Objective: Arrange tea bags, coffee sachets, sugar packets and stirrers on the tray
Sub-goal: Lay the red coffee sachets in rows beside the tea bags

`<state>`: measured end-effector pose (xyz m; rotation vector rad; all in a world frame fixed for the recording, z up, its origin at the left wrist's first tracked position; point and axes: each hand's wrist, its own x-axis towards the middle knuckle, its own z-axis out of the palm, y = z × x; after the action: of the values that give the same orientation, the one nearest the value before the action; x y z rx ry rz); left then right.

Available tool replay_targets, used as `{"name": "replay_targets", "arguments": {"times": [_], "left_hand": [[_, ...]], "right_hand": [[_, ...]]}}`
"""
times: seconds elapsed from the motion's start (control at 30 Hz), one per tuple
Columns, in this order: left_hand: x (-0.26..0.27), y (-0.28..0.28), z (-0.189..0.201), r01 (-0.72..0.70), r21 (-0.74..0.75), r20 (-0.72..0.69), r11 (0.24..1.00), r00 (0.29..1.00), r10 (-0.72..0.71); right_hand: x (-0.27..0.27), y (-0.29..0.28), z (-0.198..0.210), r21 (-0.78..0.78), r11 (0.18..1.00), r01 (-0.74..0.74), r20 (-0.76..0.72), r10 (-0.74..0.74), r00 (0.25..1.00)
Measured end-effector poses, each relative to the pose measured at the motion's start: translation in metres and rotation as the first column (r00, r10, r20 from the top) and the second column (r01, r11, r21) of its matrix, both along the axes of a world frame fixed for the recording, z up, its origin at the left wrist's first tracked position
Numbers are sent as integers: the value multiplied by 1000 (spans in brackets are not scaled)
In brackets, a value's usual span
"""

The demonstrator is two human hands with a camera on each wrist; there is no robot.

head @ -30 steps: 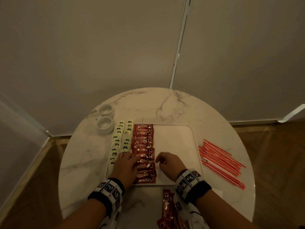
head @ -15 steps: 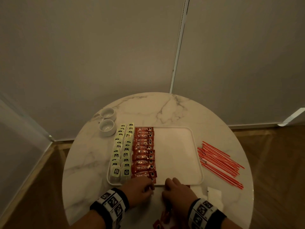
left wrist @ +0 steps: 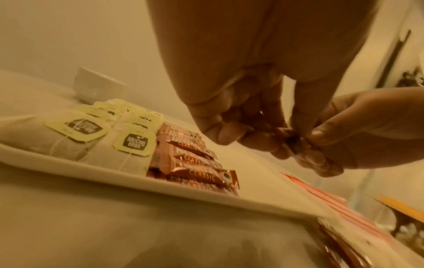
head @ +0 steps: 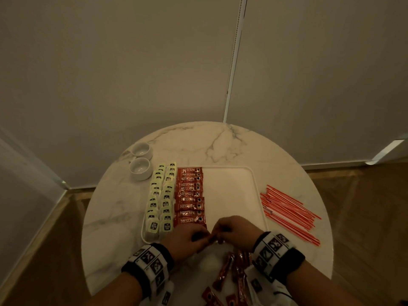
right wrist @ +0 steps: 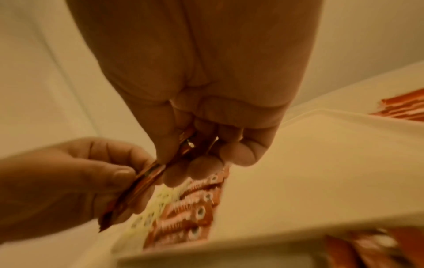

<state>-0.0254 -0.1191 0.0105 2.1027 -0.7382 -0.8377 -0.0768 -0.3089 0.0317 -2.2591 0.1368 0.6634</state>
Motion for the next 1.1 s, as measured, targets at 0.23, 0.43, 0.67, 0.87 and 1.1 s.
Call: {"name": "replay_targets", "arguments": {"times": [0.23, 0.43, 0.67, 0.87, 1.1], "left_hand": [[27, 6, 9, -261, -125, -81, 957, 964, 253], [36, -5, 19, -527, -253, -88, 811, 848, 523], [46, -10, 19, -695, -310, -316, 649, 719, 619], [55, 3, 16, -596, -268, -224, 757, 803, 553], [65, 3, 19, -519, -252, -261, 817, 849, 460]], "right_hand": [[24, 3, 11, 391, 862, 323, 37, -366, 930], [42, 27, 3, 427, 774, 468, 232, -594, 771], [46, 54, -20, 79, 994, 74, 624, -107, 774], [61, 41, -9, 387, 878, 282, 408, -437, 802], [100, 29, 2, 343, 907, 247, 345, -366, 864]]}}
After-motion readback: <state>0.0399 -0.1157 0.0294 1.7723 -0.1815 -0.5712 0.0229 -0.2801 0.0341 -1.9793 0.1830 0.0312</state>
